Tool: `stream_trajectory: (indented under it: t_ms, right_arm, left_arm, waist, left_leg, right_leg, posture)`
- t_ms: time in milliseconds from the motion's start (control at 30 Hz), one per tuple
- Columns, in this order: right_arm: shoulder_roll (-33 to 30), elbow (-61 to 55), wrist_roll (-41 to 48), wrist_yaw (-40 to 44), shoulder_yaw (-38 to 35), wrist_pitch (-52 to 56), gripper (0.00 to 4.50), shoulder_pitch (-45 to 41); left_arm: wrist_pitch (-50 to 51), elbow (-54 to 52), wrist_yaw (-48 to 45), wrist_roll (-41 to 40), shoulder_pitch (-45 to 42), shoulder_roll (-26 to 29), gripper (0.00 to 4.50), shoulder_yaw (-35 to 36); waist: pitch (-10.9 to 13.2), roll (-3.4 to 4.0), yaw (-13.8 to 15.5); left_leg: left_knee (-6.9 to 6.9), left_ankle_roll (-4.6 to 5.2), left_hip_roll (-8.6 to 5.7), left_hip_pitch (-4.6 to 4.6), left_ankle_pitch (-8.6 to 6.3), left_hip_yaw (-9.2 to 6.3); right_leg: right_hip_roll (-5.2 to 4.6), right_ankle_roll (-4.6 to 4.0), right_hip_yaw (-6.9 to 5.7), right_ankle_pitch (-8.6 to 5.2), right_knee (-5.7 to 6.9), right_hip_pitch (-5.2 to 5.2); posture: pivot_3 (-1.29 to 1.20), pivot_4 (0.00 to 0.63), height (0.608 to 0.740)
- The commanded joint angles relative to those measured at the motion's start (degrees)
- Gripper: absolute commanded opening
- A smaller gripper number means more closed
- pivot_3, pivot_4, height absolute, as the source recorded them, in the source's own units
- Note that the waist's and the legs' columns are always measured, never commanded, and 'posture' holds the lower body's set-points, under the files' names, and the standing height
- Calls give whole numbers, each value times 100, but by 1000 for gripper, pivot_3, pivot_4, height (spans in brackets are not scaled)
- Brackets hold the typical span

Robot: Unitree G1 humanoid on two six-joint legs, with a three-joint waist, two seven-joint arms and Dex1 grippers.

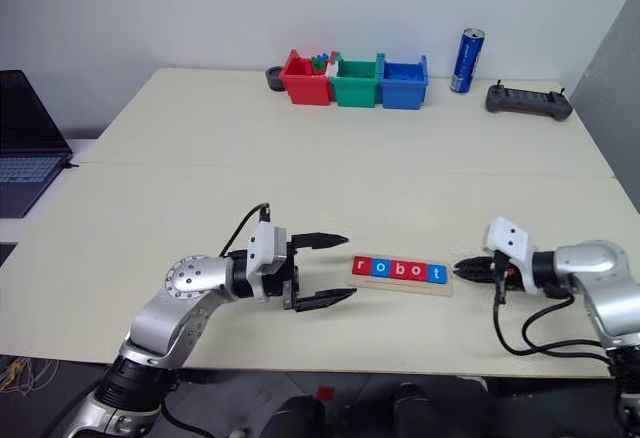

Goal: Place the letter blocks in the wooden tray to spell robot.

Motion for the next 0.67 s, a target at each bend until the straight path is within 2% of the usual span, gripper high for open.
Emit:
stream_trajectory:
  t_ms: [33,267,300,667]
  right_arm:
    - [-297,-352,315,340,-242,189,1685,17]
    - [-264,-439,344,307,-133,317,4244,-46]
    - [-245,-486,341,286,-118,327,4477,-9]
    - [-207,-634,326,96,-101,574,4477,49]
  left_arm:
    - [180,-65,7,-128,-86,140,4500,235]
    - [258,45,210,242,-152,272,4500,207]
    - [282,44,234,289,-157,283,4500,185]
    - [227,97,4,376,-128,336,4500,147]
  waist:
    - [0,0,-6]
    - [0,-1,-4]
    - [1,-1,-3]
    - [1,-1,-2]
  left_leg:
    - [0,0,0,0,0,1]
    - [0,0,0,0,0,1]
    - [0,0,0,0,0,1]
    - [0,0,0,-1,0,1]
  right_leg:
    - [0,0,0,0,0,0]
    - [0,1,0,0,-1,0]
    - [0,0,0,0,-1,0]
    - [0,0,-1,0,0,-1]
  posture:
    - [0,150,740]
    - [0,150,740]
    - [0,150,740]
    - [0,150,740]
